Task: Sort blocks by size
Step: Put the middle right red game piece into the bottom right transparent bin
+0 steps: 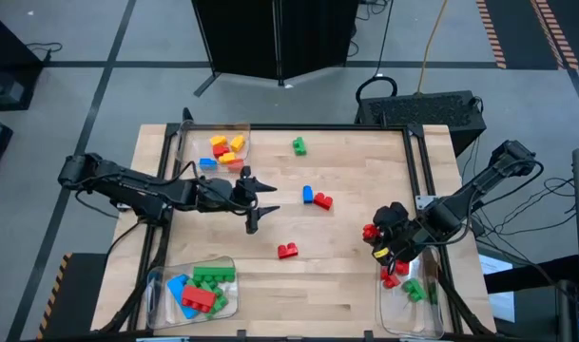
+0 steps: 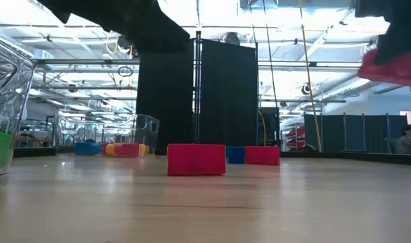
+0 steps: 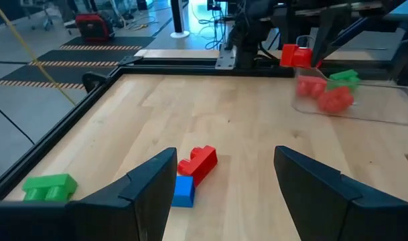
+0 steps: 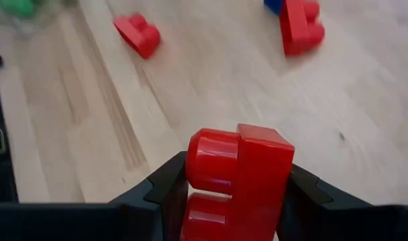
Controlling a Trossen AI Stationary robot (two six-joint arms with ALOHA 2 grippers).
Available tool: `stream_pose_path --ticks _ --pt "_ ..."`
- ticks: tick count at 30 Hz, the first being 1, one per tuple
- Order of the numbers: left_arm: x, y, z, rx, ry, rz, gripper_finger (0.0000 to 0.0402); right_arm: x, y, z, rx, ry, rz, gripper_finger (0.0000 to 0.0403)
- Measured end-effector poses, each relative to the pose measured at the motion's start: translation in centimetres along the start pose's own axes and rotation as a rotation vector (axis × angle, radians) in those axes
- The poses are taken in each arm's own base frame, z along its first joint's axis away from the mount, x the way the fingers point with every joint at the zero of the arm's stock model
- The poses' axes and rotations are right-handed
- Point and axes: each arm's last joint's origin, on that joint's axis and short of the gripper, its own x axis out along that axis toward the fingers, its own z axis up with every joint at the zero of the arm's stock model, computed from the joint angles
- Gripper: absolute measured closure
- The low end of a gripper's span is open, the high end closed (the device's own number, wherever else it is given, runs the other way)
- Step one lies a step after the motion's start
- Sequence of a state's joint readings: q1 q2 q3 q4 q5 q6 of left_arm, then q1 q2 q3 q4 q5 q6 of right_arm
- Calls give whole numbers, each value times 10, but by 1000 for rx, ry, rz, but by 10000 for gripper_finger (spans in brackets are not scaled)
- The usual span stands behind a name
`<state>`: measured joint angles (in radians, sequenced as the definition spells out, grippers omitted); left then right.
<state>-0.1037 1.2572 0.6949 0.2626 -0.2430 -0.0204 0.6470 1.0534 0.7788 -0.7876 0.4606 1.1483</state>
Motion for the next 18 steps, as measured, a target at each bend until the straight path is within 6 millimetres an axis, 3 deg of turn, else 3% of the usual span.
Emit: stream_pose_path --ticks 8,18 --pt "0 -7 -2 10 8 -14 151 -5 -5 -14 44 122 -47 244" --pt "8 -8 -10 24 46 47 151 -10 -1 -21 38 120 -4 243"
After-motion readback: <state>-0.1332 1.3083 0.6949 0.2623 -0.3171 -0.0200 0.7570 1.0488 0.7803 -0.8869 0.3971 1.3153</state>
